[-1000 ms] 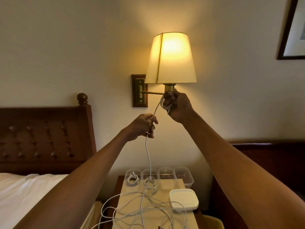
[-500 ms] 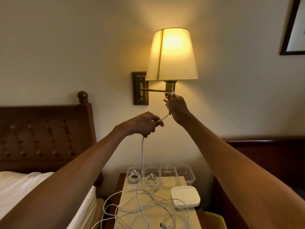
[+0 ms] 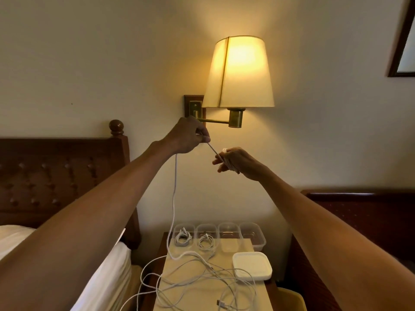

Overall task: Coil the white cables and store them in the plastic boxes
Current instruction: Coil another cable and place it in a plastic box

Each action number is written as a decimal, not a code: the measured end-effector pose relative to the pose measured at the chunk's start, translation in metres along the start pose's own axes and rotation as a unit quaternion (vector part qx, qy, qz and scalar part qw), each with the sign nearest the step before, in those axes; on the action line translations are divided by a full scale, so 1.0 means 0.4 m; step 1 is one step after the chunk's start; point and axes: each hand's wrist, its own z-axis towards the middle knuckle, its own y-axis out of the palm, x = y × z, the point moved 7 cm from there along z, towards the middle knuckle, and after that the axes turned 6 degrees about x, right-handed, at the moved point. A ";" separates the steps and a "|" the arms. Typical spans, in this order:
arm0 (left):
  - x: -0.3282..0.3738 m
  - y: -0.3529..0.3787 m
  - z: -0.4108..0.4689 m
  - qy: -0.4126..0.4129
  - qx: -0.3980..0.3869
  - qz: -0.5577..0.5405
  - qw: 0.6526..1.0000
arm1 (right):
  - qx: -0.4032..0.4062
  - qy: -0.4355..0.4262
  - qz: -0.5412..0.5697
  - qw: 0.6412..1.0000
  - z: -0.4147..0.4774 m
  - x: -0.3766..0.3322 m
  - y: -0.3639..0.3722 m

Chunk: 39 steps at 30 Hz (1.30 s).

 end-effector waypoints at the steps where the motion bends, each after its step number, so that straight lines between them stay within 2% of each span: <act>1: -0.003 -0.005 0.002 0.003 0.010 -0.002 1.000 | -0.001 0.020 0.001 1.000 -0.002 0.002 0.006; 4: -0.016 -0.029 0.002 -0.005 0.055 -0.026 0.998 | -0.019 0.064 0.010 0.998 -0.012 0.006 0.028; 7: -0.030 -0.035 -0.011 -0.017 0.076 -0.069 0.995 | 0.015 0.079 0.037 0.996 -0.025 0.001 0.030; 10: -0.050 -0.027 -0.030 -0.037 0.089 -0.104 0.990 | -0.008 0.102 0.135 0.986 -0.037 -0.006 0.048; 12: -0.071 -0.013 -0.049 -0.054 0.079 -0.120 0.988 | -0.045 0.119 0.228 0.965 -0.048 -0.021 0.055; 14: -0.095 0.008 -0.076 -0.076 0.061 -0.141 0.985 | -0.069 0.119 0.297 0.945 -0.058 -0.041 0.055; 17: -0.110 0.055 -0.118 -0.120 0.019 -0.195 0.973 | -0.061 0.103 0.369 0.922 -0.066 -0.066 0.049; 21: -0.098 0.113 -0.165 -0.167 -0.046 -0.209 0.962 | 0.013 0.061 0.467 0.882 -0.048 -0.081 0.025; 24: -0.067 0.166 -0.210 -0.158 -0.146 -0.179 0.960 | 0.075 0.026 0.485 0.871 -0.042 -0.097 -0.002; 26: -0.034 0.187 -0.236 -0.144 -0.192 -0.160 0.958 | 0.115 0.021 0.469 0.875 -0.043 -0.100 -0.016; 31: 0.063 0.149 -0.213 -0.040 -0.202 -0.074 0.976 | 0.156 0.033 0.334 0.929 -0.035 -0.075 -0.015; 32: 0.075 0.136 -0.204 -0.019 -0.206 -0.046 0.977 | 0.166 0.033 0.301 0.938 -0.038 -0.071 -0.014; 35: 0.087 0.090 -0.175 0.012 -0.205 0.013 0.979 | 0.188 0.010 0.113 0.976 -0.053 -0.076 -0.017; 39: 0.089 0.016 -0.143 0.033 -0.175 0.014 0.984 | 0.169 0.002 0.000 0.986 -0.077 -0.081 0.000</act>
